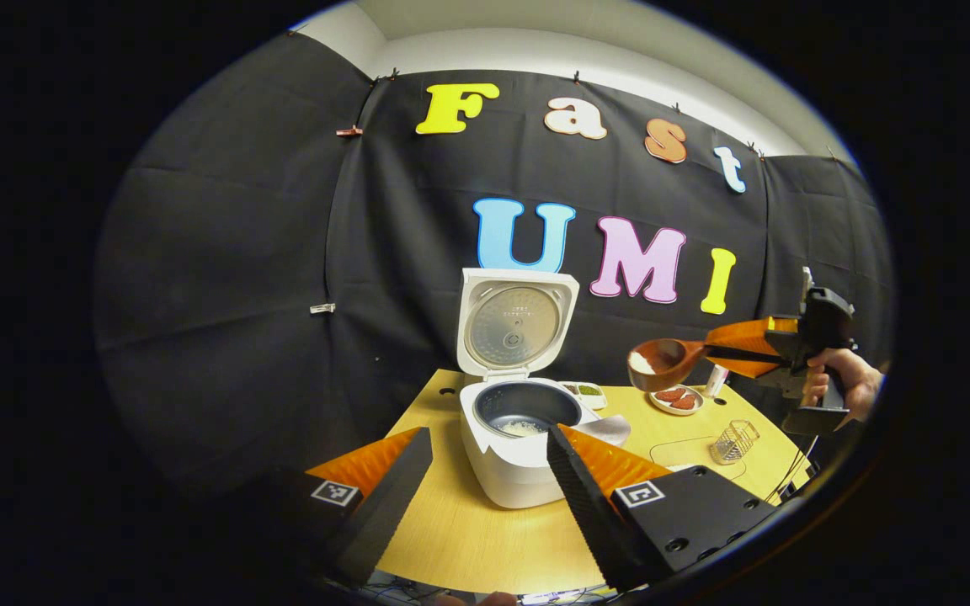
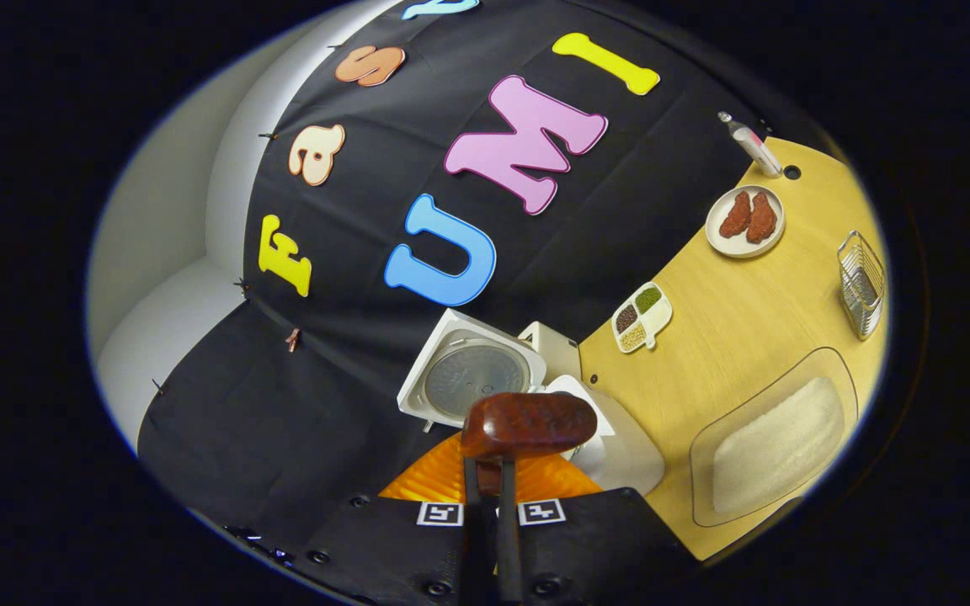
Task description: Close the left gripper, press the button to open the rice cooker; take a wooden spoon from the chopstick holder with the right hand, scoop a spoonful of rice and pour it into the rice cooker, then put the wooden spoon back into the chopstick holder.
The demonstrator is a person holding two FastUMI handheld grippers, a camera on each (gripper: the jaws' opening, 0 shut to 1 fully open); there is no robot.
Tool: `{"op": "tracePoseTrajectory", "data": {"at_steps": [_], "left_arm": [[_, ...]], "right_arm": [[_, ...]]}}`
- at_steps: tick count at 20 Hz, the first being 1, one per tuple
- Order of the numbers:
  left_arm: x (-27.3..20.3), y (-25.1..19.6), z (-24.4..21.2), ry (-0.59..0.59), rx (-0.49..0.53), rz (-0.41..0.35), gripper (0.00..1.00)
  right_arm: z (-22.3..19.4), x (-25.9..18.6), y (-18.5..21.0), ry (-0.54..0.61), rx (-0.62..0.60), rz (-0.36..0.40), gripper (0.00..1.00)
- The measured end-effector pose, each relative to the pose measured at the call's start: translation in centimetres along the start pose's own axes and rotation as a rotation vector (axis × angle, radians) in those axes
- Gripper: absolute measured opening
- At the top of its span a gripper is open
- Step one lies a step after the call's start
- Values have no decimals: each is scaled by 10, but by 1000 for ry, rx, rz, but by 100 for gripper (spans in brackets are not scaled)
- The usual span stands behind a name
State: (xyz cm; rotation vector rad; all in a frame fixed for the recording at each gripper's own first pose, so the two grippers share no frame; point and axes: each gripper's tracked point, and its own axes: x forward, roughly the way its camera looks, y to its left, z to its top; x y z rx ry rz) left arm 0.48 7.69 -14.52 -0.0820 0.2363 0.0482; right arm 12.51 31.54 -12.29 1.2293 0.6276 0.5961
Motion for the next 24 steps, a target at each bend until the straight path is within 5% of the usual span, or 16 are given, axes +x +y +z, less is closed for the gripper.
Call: {"op": "tracePoseTrajectory", "data": {"at_steps": [9,24], "left_arm": [[5,23,-17,36,-37,28,95],[8,48,-29,71,-98,88,95]], "right_arm": [[-37,106,-17,15,-117,-101,9],[-66,173,-18,120,-726,-199,9]]}}
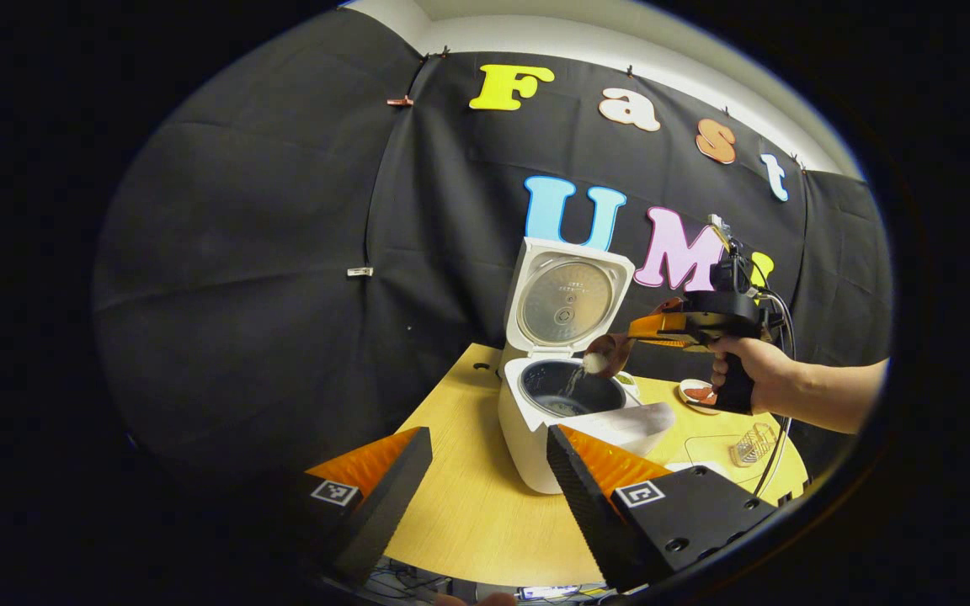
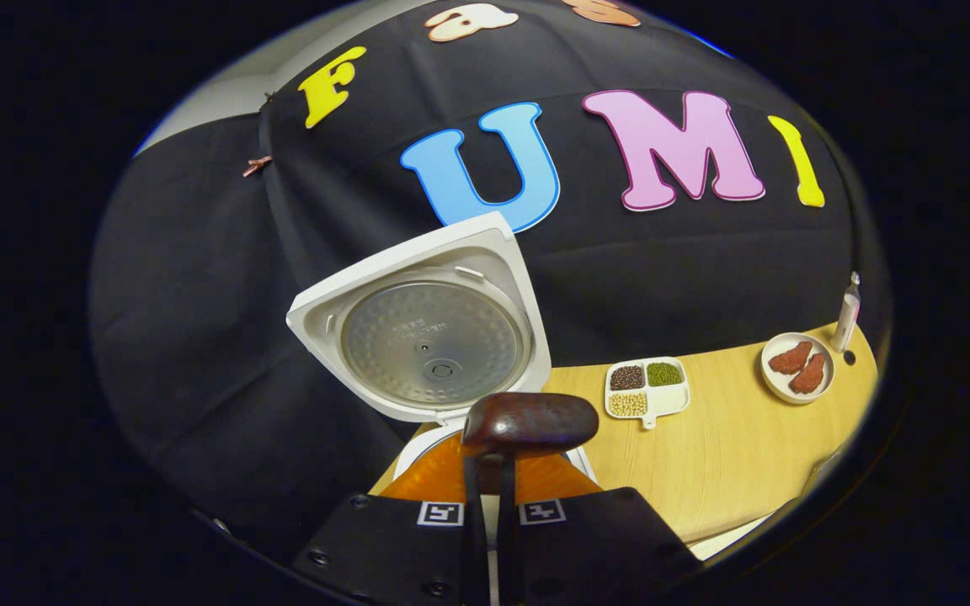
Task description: Close the left gripper, press the button to open the rice cooker; take a wooden spoon from the chopstick holder with the right hand, scoop a spoonful of rice and pour it into the rice cooker, then put the wooden spoon back into the chopstick holder.
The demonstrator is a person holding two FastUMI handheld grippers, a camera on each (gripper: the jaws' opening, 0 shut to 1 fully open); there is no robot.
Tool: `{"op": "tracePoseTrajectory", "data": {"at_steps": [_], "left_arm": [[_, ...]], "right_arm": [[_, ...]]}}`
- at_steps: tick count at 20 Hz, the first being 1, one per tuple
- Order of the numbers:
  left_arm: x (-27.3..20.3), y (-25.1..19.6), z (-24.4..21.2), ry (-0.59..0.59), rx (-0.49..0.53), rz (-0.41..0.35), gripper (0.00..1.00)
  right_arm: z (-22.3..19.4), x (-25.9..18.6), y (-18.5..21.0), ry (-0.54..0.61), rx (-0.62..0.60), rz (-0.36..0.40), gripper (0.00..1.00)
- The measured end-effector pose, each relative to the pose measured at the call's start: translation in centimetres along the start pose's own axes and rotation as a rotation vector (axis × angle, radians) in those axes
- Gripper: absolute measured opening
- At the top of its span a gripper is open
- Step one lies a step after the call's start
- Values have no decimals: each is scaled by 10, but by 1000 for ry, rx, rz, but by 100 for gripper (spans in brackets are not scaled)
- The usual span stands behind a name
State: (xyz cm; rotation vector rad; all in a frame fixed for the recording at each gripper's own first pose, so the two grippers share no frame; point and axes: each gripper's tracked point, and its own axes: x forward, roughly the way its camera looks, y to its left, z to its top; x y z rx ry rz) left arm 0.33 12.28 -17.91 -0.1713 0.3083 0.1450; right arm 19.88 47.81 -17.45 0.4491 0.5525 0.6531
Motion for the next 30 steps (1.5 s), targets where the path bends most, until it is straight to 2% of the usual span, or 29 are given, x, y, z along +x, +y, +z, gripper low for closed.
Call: {"op": "tracePoseTrajectory", "data": {"at_steps": [13,14,15,16,17,18,22,23,24,26,30], "left_arm": [[-2,2,-3,4,-9,11,95],[-3,2,-4,2,-9,9,95],[-3,3,-3,3,-6,8,95],[-4,3,-4,2,-2,10,95],[-3,4,-4,2,-1,10,95],[-3,3,-5,3,-5,11,95],[-2,3,-5,3,-24,5,95],[-3,3,-4,2,-21,5,95],[-3,3,-3,-1,-17,5,95],[-4,3,-3,-6,-7,4,95],[-6,1,-4,-4,6,-6,95]], "right_arm": [[1,-9,24,6,-447,53,9],[2,-11,29,2,-496,62,9],[3,-14,34,-2,-541,78,14],[3,-18,42,-6,-583,98,9],[3,-21,48,-11,-620,111,13],[5,-25,52,-20,-663,117,9],[1,-35,66,-49,-841,169,9],[-2,-37,69,-49,-856,182,9],[-5,-39,68,-44,-854,189,5],[-8,-39,62,-28,-787,183,9],[2,-38,43,3,-465,159,9]]}}
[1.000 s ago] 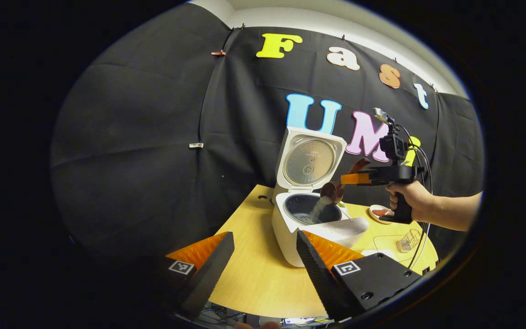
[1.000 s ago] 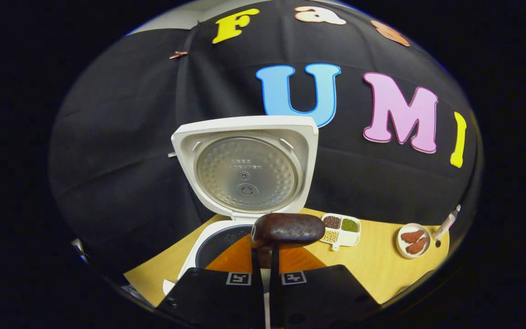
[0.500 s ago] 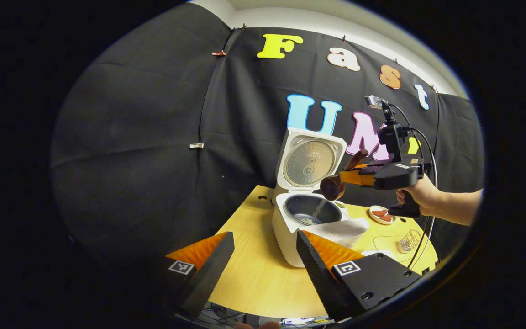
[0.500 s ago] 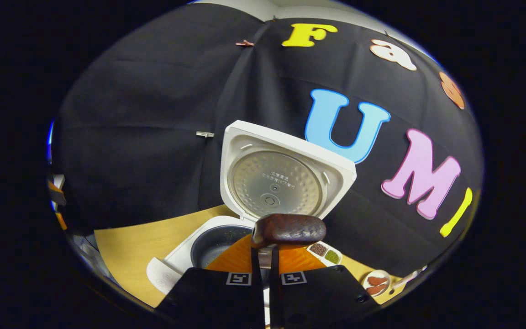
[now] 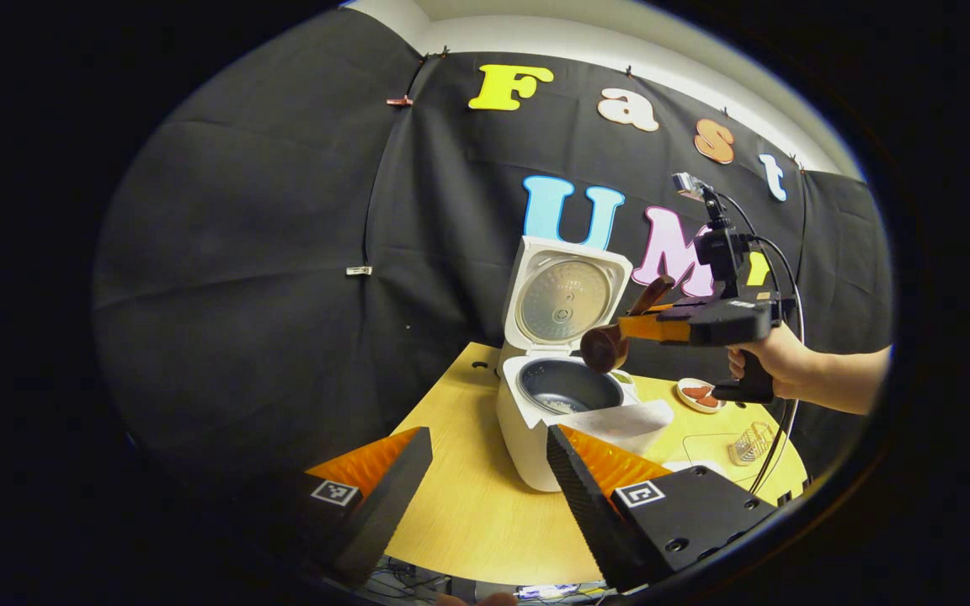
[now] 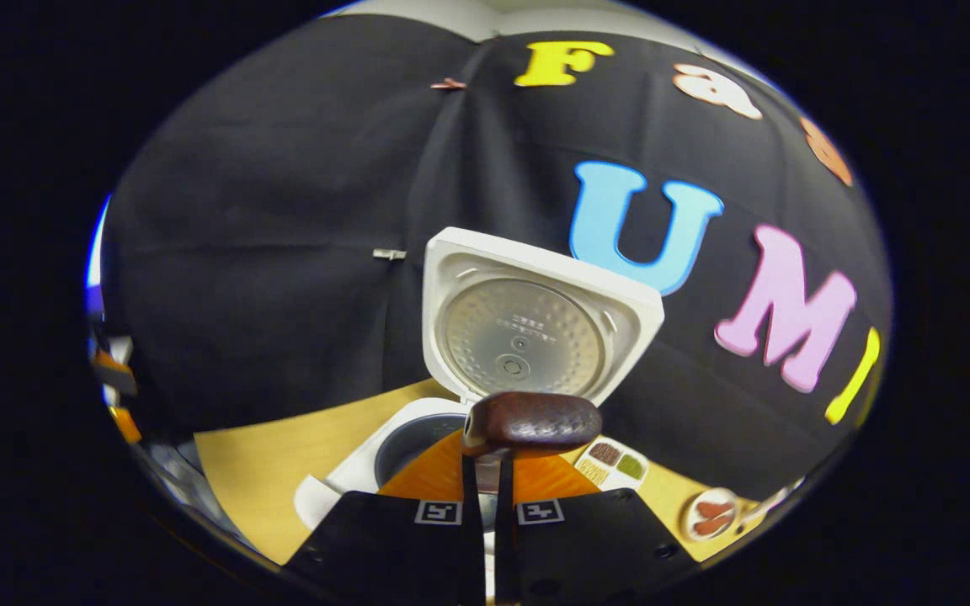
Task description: Close the left gripper, press the button to open the rice cooker; take a wooden spoon from the chopstick holder with the right hand, scoop a spoonful of rice and pour it into the rice cooker, then put the wooden spoon back into the chopstick holder.
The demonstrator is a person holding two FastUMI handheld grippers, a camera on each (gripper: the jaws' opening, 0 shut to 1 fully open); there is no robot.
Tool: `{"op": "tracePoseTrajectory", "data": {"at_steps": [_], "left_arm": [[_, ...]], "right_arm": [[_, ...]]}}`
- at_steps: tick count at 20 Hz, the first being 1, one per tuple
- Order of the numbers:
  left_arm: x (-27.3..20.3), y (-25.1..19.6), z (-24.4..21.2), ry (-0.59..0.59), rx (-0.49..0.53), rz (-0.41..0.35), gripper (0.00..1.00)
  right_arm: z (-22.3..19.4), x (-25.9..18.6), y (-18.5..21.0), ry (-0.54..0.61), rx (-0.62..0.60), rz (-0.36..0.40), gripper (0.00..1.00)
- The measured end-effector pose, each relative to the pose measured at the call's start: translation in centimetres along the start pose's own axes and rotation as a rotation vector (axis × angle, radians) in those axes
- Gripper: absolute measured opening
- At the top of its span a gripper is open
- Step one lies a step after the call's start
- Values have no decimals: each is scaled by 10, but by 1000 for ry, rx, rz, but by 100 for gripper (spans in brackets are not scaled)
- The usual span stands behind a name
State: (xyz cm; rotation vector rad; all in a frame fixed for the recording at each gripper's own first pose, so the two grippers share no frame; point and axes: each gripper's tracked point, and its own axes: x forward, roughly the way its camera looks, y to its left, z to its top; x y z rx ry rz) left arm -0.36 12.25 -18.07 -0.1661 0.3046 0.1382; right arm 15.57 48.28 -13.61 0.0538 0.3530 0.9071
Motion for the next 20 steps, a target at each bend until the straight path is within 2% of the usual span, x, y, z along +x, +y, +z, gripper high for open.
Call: {"op": "tracePoseTrajectory", "data": {"at_steps": [4,9,13,14,15,20], "left_arm": [[-6,-12,1,-5,13,-7,95],[-7,-23,5,-8,20,-20,95],[-8,-47,9,-14,42,-55,95],[-9,-54,10,-14,46,-68,95],[-9,-62,10,-15,48,-77,95],[-11,-97,13,-15,71,-120,95]], "right_arm": [[12,-17,-24,-22,323,5,9],[26,-68,-43,-83,562,43,9],[19,-117,-64,-115,687,48,9],[16,-128,-73,-126,713,40,13],[11,-141,-82,-134,729,28,9],[-30,-203,-144,-147,761,-74,9]]}}
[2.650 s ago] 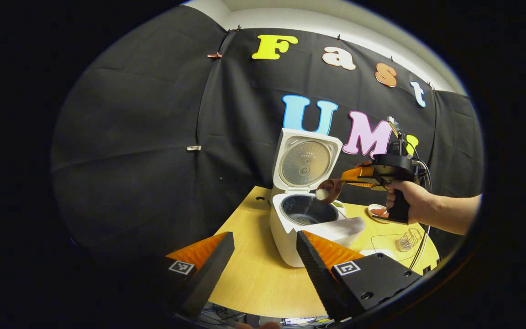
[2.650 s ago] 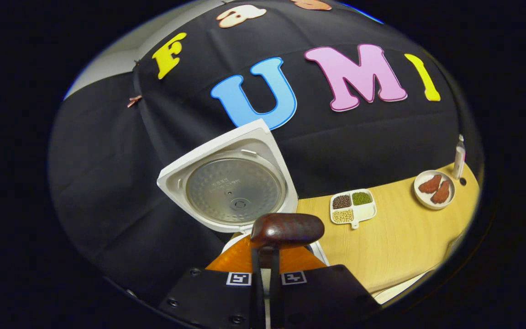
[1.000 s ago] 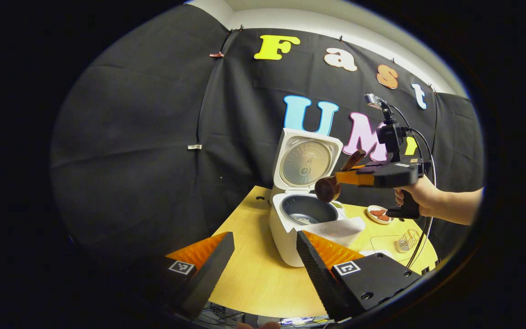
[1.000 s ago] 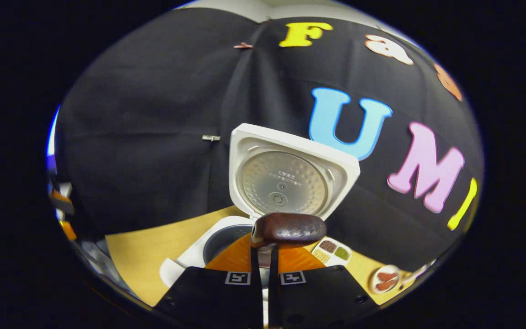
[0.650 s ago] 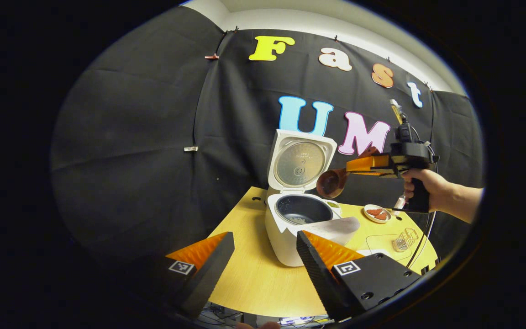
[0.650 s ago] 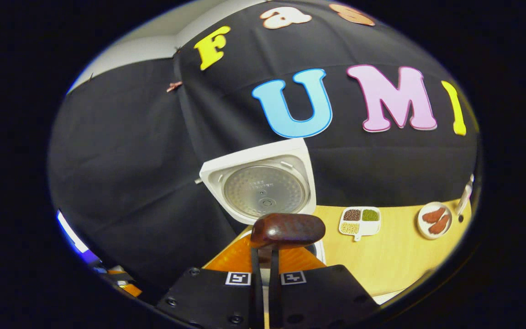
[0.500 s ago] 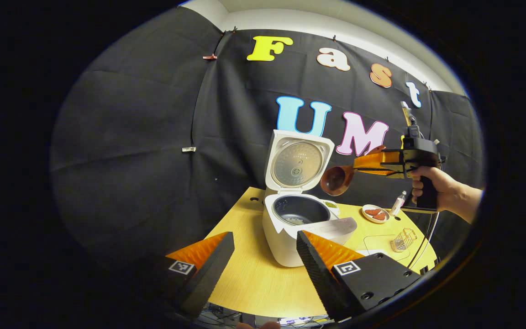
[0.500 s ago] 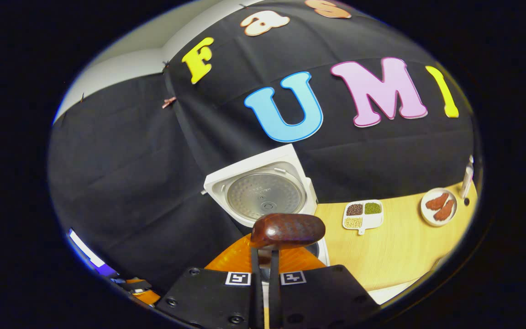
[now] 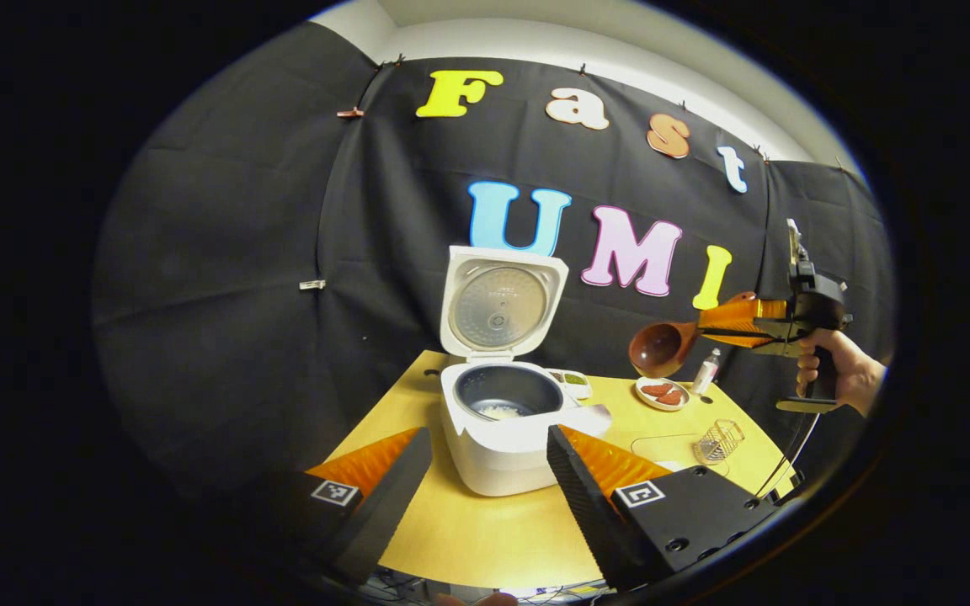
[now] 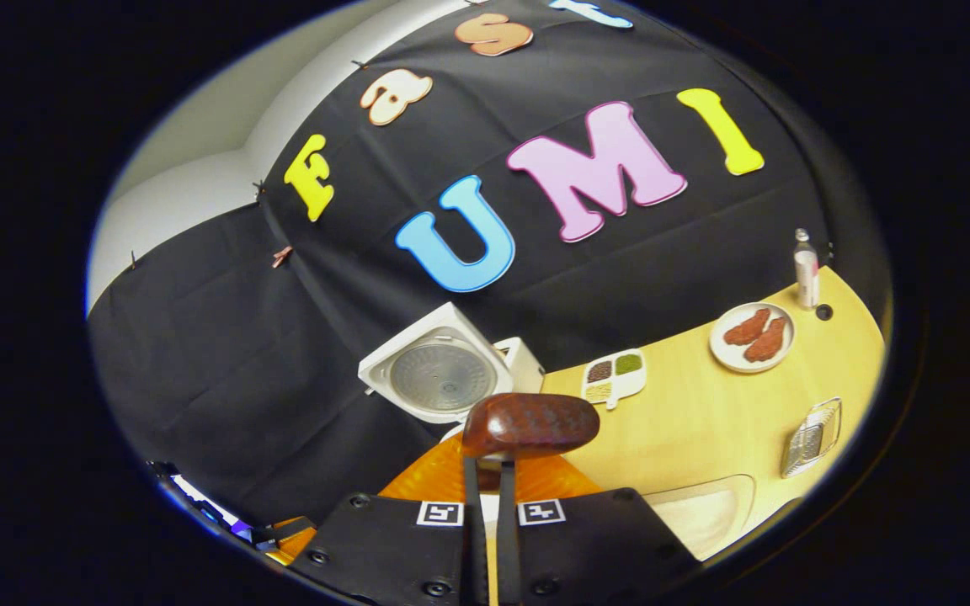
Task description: Close the left gripper, press the button to open the rice cooker; take a wooden spoon from the chopstick holder with the right hand, scoop a spoonful of rice and pour it into the rice cooker, then put the wooden spoon back into the chopstick holder.
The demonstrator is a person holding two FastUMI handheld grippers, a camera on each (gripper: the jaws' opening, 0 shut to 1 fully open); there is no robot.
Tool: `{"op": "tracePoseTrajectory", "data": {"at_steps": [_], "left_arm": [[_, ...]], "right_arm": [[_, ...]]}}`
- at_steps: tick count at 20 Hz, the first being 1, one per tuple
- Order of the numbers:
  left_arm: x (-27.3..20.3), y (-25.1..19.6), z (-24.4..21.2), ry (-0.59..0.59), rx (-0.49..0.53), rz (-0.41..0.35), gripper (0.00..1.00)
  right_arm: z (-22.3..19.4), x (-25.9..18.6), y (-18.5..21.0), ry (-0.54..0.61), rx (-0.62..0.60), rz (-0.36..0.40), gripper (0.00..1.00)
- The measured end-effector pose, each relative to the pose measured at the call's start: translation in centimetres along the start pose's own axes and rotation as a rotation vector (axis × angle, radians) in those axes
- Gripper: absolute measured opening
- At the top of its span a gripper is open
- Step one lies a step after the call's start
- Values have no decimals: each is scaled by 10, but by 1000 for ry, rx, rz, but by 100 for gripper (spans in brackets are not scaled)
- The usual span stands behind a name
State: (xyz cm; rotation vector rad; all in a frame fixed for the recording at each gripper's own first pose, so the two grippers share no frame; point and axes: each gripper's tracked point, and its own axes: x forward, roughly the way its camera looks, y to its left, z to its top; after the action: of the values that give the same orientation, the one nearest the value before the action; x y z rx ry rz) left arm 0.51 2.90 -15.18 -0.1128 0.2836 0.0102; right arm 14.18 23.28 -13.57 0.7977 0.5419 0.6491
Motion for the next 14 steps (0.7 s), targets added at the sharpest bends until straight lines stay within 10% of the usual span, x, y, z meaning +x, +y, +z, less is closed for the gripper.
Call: {"op": "tracePoseTrajectory", "data": {"at_steps": [14], "left_arm": [[23,-81,-4,38,-2,-39,95]], "right_arm": [[37,-115,-227,-41,16,-320,9]]}}
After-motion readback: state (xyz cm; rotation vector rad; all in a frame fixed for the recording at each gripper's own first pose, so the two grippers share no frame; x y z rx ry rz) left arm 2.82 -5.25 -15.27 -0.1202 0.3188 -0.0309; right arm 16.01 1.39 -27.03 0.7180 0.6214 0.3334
